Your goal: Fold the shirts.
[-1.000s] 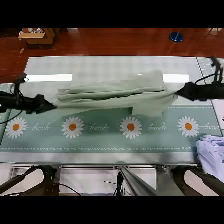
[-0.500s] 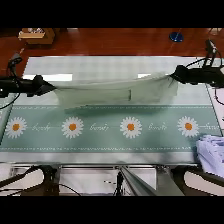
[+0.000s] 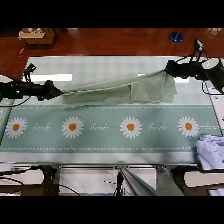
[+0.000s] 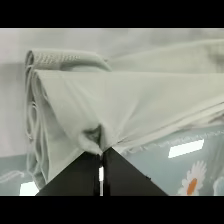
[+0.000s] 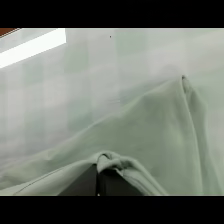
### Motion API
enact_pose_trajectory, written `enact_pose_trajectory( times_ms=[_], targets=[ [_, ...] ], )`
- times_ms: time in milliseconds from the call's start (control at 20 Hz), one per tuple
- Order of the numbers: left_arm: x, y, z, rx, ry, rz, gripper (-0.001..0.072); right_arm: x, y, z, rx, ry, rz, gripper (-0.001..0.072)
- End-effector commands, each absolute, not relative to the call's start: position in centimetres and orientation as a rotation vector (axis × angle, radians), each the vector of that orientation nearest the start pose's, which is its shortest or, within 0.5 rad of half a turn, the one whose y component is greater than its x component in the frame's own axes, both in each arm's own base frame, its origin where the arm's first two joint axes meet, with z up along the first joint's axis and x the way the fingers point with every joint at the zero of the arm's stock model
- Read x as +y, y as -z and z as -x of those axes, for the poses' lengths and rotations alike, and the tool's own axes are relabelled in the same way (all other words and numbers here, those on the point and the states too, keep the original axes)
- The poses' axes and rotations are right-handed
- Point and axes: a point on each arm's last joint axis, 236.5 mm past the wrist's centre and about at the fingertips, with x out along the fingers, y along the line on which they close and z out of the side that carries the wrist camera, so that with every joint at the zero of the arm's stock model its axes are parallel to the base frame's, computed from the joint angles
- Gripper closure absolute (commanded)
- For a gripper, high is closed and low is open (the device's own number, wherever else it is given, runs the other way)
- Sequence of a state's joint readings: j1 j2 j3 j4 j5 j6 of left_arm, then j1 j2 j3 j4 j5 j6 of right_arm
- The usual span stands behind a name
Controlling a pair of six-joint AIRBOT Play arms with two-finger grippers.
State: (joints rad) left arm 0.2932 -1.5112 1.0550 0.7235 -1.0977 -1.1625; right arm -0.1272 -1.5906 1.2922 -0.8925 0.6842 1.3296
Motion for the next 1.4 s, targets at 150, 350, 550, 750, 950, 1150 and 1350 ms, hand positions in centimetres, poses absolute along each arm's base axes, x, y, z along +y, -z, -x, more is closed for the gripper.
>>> enact_pose_trajectory(
  times_ms=[150,350,550,750,950,1150,1350],
  targets=[
    [-2.2,6.7,-42.6,1.196,0.251,0.740,0.0146,2.4,2.8,-53.8,0.912,-0.120,-0.519,0.0247],
    [0.8,4.5,-41.6,1.227,0.271,0.733,0.0156,-3.6,0.0,-52.0,0.901,-0.041,-0.355,0.0166],
    [1.3,3.1,-40.9,1.241,0.302,0.747,0.0170,-7.9,2.5,-47.7,1.067,0.036,-0.509,0.0118],
    [-0.2,3.1,-40.9,1.257,0.333,0.726,0.0170,-5.1,4.4,-47.1,1.129,-0.127,-0.714,0.0111],
    [-1.4,3.1,-40.9,1.266,0.356,0.706,0.0170,-1.9,7.3,-47.6,1.183,-0.185,-0.835,0.0111],
    [-1.7,3.1,-40.9,1.269,0.362,0.701,0.0170,3.0,9.6,-48.1,1.228,-0.278,-0.853,0.0113],
    [-1.7,3.1,-40.9,1.268,0.361,0.701,0.0170,6.7,10.0,-48.2,1.233,-0.359,-0.764,0.0371]
  ],
)
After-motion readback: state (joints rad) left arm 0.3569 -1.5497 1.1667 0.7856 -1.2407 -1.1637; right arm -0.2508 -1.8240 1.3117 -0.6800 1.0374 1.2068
